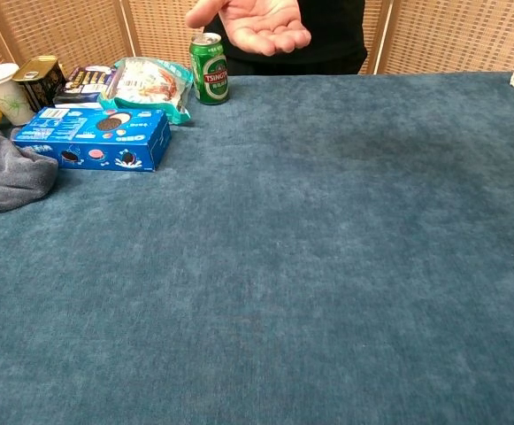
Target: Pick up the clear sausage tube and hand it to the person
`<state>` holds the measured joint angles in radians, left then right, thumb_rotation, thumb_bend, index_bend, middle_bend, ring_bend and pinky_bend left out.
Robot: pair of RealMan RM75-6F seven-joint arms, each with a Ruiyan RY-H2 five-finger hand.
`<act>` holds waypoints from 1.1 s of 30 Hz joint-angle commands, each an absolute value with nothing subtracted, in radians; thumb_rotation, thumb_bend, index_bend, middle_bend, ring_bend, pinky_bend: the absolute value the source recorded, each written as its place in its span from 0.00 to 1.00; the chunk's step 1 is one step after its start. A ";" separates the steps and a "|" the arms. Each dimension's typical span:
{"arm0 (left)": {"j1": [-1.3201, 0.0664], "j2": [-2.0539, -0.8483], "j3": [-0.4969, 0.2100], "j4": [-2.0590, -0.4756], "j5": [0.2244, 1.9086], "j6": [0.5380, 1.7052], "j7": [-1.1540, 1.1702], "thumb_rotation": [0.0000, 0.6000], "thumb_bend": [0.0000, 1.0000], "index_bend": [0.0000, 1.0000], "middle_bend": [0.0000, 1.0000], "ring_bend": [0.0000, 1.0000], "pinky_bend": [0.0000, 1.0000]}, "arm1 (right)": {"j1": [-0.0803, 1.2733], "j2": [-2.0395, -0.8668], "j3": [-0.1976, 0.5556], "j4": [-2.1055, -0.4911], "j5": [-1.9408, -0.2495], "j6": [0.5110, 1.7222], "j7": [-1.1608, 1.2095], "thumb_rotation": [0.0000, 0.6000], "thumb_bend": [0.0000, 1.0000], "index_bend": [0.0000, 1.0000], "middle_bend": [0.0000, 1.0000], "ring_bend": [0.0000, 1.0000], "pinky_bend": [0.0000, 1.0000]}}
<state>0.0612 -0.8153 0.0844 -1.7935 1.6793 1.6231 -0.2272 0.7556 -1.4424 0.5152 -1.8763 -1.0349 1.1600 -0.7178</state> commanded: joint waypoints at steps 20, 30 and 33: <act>0.061 -0.814 0.083 -1.790 1.675 1.623 -0.237 1.00 0.14 0.00 0.00 0.00 0.09 | 0.776 -1.303 0.504 -1.996 -0.954 1.210 -0.611 1.00 0.10 0.00 0.06 0.20 0.36; 0.064 -0.819 0.086 -1.795 1.686 1.626 -0.215 1.00 0.14 0.00 0.00 0.00 0.09 | 0.503 -1.133 0.264 -1.965 -1.286 1.313 -0.301 1.00 0.11 0.00 0.07 0.20 0.36; 0.065 -0.823 0.087 -1.799 1.688 1.627 -0.202 1.00 0.14 0.00 0.00 0.00 0.09 | 0.438 -1.120 0.182 -1.864 -1.413 1.351 -0.181 1.00 0.11 0.00 0.09 0.20 0.36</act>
<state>0.0644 -0.8218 0.0864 -1.7976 1.6875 1.6269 -0.2040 0.5262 -1.1593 0.2793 -1.9562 -1.2890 1.3015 -0.3033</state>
